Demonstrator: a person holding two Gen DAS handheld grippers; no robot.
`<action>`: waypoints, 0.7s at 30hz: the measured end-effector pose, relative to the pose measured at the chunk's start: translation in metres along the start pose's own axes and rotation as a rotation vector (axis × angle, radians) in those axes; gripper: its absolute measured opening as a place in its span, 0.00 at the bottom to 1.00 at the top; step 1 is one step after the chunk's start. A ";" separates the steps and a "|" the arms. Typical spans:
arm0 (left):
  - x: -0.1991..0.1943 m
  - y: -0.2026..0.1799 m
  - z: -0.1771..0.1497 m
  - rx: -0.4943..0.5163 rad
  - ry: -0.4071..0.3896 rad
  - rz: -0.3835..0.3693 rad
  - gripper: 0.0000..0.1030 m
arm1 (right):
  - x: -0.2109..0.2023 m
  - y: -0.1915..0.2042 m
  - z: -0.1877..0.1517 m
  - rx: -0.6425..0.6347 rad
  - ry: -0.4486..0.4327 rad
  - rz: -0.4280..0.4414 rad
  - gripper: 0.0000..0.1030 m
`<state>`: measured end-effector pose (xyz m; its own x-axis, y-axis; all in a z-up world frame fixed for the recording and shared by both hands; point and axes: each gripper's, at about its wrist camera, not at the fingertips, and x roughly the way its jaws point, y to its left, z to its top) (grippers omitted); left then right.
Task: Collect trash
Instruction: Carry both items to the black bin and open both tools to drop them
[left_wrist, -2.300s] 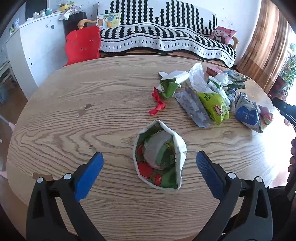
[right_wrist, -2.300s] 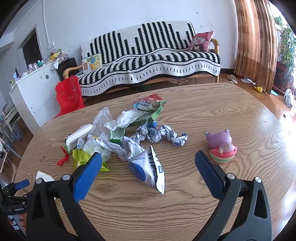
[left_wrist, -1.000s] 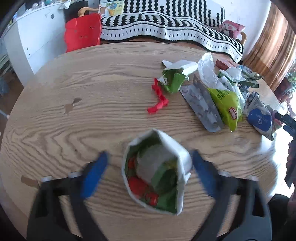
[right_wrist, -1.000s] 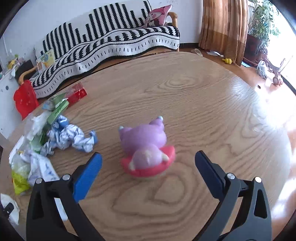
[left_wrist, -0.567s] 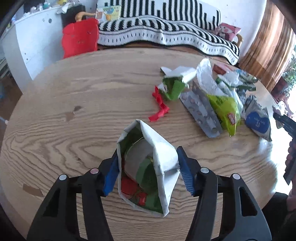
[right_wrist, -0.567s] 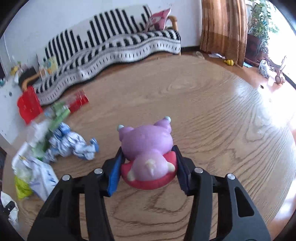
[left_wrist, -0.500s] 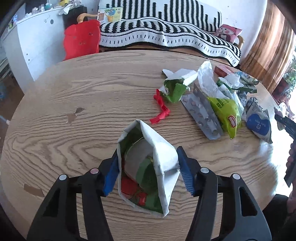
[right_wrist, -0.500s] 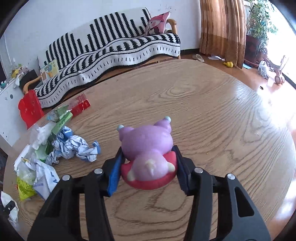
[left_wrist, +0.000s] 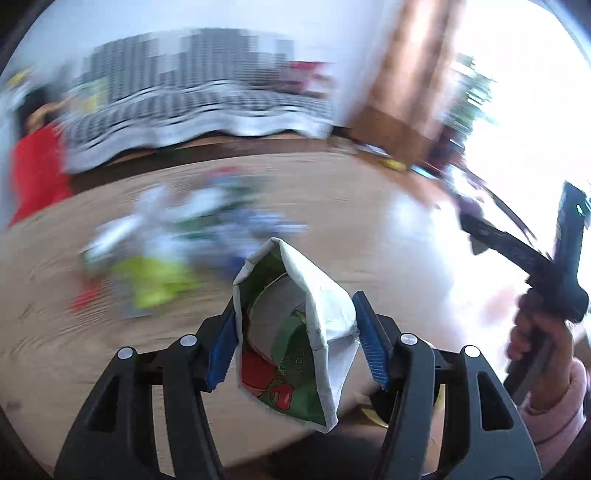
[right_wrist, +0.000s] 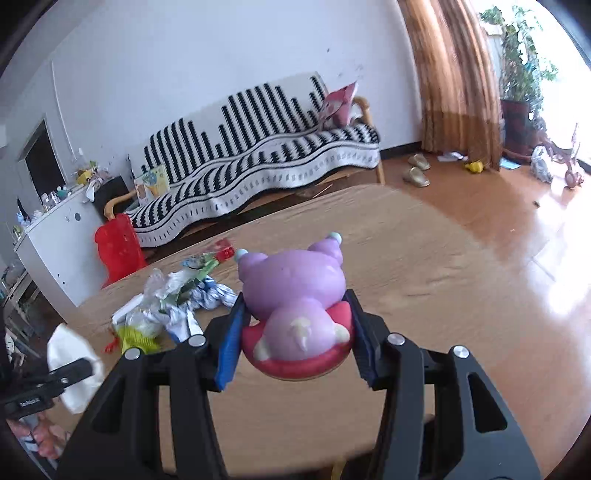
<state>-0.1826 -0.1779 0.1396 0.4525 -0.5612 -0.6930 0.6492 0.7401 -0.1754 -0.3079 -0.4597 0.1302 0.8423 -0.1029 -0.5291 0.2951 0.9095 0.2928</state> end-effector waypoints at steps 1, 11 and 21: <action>0.007 -0.024 -0.002 0.035 0.013 -0.031 0.57 | -0.016 -0.017 -0.003 0.015 0.005 -0.002 0.50; 0.178 -0.188 -0.110 0.178 0.484 -0.245 0.57 | -0.018 -0.171 -0.137 0.354 0.344 -0.024 0.50; 0.235 -0.189 -0.125 0.174 0.552 -0.237 0.57 | 0.020 -0.207 -0.187 0.439 0.467 -0.082 0.50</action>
<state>-0.2750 -0.4033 -0.0778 -0.0680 -0.3943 -0.9165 0.8043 0.5219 -0.2842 -0.4372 -0.5748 -0.0901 0.5534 0.1107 -0.8255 0.5907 0.6466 0.4827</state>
